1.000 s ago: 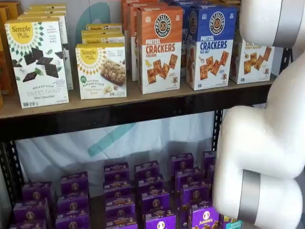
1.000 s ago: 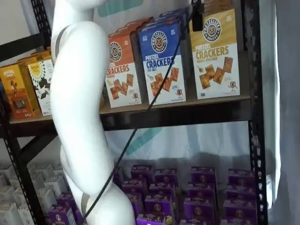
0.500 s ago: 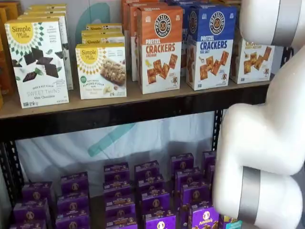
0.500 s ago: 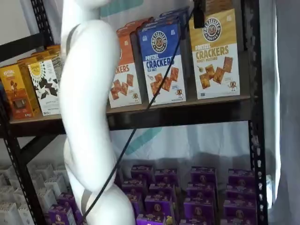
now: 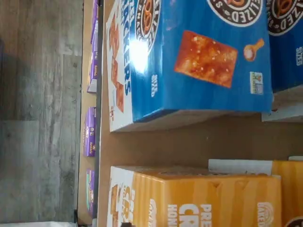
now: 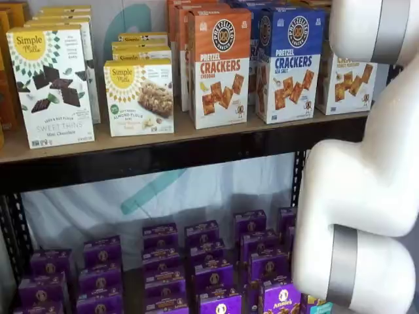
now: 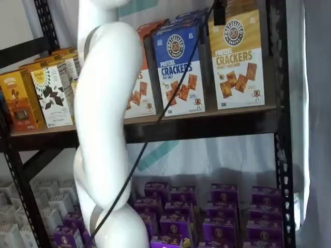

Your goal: Retrieve the yellow and white box located on the top shelf, the sixth one from the left

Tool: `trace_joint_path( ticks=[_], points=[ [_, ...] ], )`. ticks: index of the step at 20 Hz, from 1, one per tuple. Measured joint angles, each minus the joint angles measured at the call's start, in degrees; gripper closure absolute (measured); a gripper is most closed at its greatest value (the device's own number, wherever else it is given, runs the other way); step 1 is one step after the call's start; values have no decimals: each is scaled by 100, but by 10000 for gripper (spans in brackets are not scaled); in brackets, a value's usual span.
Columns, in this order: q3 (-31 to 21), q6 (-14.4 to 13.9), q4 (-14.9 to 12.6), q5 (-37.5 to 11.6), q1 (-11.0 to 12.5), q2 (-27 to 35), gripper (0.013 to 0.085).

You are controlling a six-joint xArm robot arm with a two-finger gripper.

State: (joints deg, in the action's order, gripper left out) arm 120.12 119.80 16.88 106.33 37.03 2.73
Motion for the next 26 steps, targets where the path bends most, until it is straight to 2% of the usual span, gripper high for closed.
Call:
trace_joint_path(
  ticks=[9, 20, 26],
  points=[
    [-325, 11, 89, -402, -28, -125, 130],
    [-808, 124, -238, -834, -159, -305, 130],
    [-1080, 204, -511, -971, -212, -459, 130]
  ],
)
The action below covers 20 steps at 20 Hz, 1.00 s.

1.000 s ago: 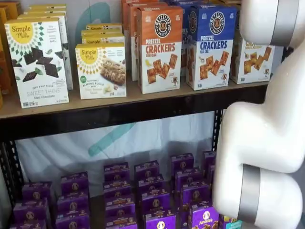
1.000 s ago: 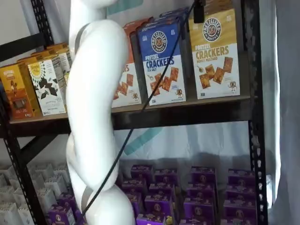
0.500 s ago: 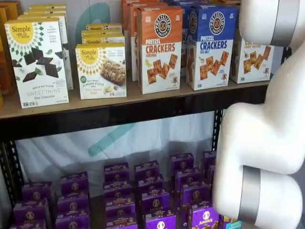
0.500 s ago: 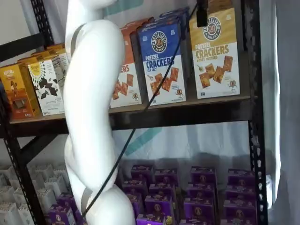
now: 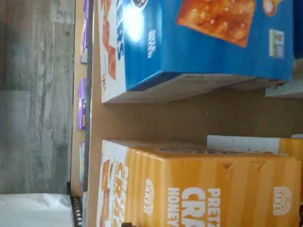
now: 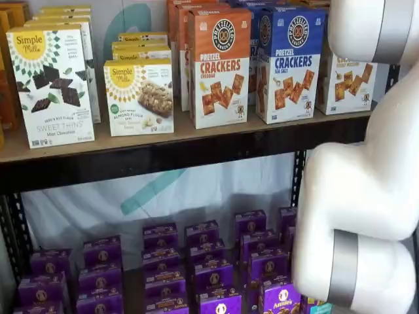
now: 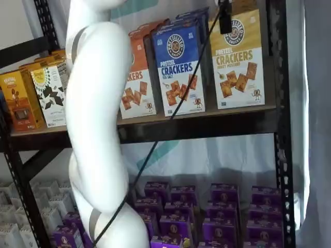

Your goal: Retrieve the yellow and white box located on the top shelf, the sixth one from the left

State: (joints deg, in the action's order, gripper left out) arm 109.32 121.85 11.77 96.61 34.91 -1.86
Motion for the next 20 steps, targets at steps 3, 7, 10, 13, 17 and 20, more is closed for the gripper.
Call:
trace_joint_path(
  ticks=[3, 7, 10, 13, 17, 20],
  points=[
    [-63, 18, -107, 5, -20, -40, 130],
    [-106, 28, -178, 49, -28, -76, 130],
    [-93, 28, -277, 108, -54, -77, 130],
    [-52, 19, -329, 199, -68, -60, 130],
    [-8, 3, -361, 289, -82, -36, 130],
    [25, -5, -313, 333, -67, -17, 130]
  ],
)
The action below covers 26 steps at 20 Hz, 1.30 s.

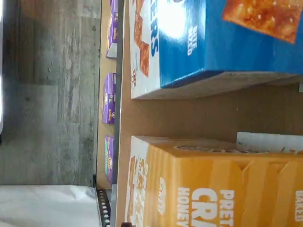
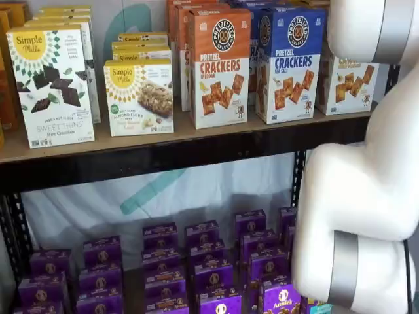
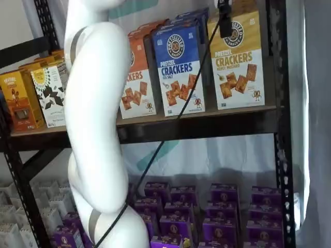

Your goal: Retrieve the yellow and white box located on the top shelf, the sixth one from the left

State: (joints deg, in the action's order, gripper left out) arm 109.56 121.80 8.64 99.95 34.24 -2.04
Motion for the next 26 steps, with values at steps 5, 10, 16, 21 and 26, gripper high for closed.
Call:
trace_joint_path(
  ticks=[5, 10, 16, 21, 26],
  points=[
    [49, 2, 43, 48, 25, 23, 250],
    [67, 20, 73, 52, 54, 28, 250],
    [159, 29, 99, 157, 85, 74, 330],
    [224, 37, 154, 281, 134, 78, 330],
    [155, 61, 180, 325, 173, -11, 330]
  ],
)
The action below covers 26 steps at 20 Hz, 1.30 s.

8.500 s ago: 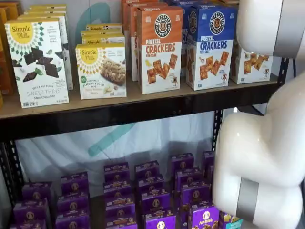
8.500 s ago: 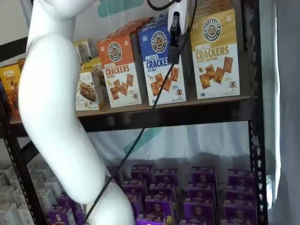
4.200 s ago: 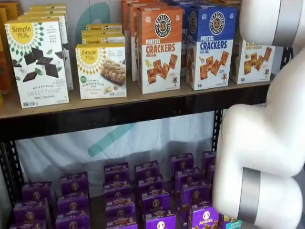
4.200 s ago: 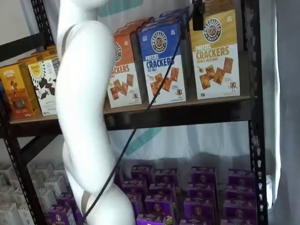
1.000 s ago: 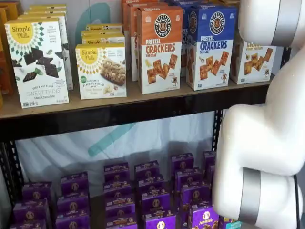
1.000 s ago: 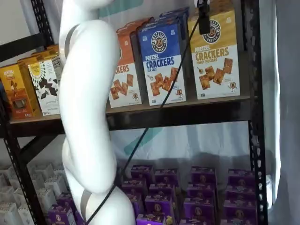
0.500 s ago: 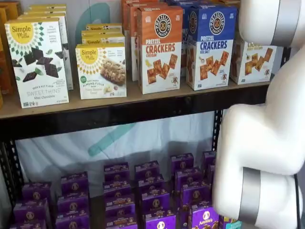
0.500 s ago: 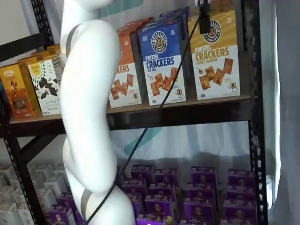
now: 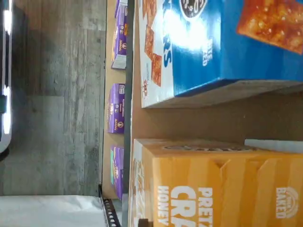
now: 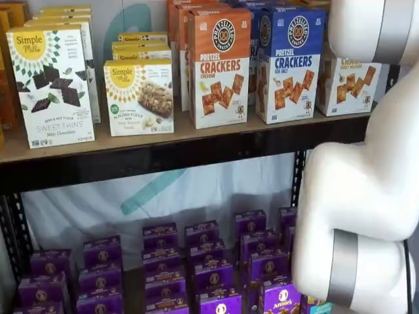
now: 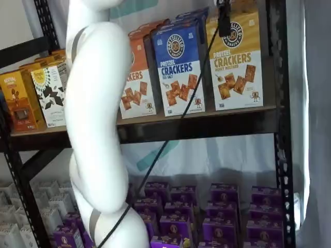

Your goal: Retrieve the yellow and white box located on the top shelf, the sixth one from the left

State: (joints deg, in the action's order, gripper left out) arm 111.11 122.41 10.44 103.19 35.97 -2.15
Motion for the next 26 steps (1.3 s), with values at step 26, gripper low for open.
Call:
trace_joint_path(
  ticks=[26],
  points=[
    [-1808, 520, 139, 480, 636, -1835, 330]
  ],
)
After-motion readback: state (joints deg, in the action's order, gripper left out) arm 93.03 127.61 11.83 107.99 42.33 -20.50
